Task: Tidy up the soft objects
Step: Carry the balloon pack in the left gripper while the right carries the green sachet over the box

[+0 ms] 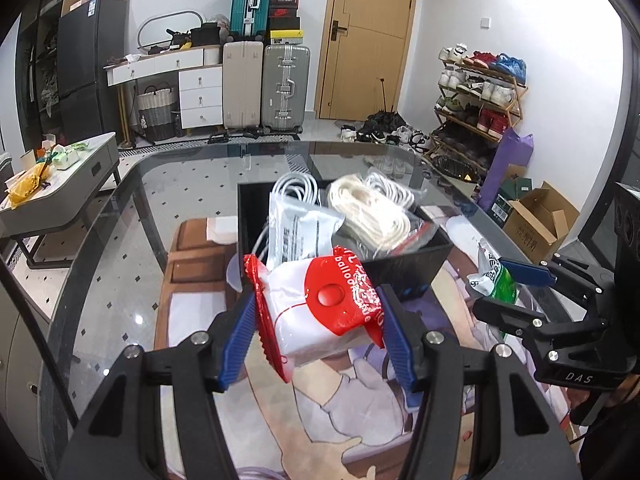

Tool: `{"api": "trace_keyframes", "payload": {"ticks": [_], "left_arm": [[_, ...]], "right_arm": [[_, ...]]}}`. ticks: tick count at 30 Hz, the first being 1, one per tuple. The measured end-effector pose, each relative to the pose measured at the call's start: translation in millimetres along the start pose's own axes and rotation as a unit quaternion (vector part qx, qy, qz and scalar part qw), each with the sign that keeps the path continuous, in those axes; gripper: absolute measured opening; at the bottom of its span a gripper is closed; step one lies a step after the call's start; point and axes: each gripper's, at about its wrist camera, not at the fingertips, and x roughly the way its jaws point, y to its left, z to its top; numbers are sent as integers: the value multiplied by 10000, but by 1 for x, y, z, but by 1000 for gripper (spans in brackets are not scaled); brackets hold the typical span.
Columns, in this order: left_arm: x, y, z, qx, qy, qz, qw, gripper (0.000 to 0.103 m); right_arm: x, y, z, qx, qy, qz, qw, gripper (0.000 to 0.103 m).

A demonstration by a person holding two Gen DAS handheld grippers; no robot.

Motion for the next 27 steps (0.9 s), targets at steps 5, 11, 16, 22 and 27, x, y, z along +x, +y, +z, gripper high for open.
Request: {"api": "trace_keyframes", "payload": {"ticks": [5, 11, 16, 22, 27], "left_arm": [[-1, 2, 13, 38, -125, -52, 9999, 58], [6, 7, 29, -28, -200, 14, 9998, 58], [11, 9, 39, 8, -342, 47, 9994, 58], [22, 12, 52, -7, -427, 57, 9991, 58], [34, 16, 55, 49, -388, 111, 9992, 58]], "right_arm": [[0, 0, 19, -47, -121, -147, 9998, 56], [5, 6, 46, -239, -264, -233, 9991, 56], [13, 8, 64, -265, -393, -236, 9986, 56], [30, 14, 81, -382, -429, -212, 9981, 56], [51, 19, 89, -523, -339, -202, 9979, 56]]}}
